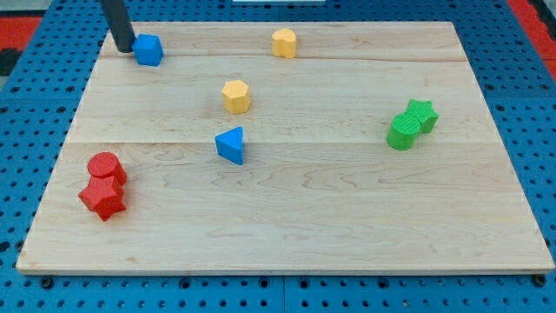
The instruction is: Slightly move the blue cube to the right of the board
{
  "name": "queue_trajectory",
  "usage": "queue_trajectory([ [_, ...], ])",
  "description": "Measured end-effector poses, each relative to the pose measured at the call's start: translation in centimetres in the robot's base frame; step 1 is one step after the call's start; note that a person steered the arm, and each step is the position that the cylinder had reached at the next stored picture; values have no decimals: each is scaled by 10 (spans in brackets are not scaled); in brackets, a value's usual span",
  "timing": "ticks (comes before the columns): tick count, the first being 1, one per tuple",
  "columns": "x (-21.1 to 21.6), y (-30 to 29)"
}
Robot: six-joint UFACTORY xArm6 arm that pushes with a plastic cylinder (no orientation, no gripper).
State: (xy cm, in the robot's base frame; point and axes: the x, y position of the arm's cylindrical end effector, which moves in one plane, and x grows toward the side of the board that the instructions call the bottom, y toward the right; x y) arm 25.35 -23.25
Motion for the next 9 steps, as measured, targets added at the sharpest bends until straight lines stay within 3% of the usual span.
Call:
queue_trajectory([
  [3, 10, -19],
  [4, 47, -17],
  [5, 63, 7],
  [9, 48, 118],
])
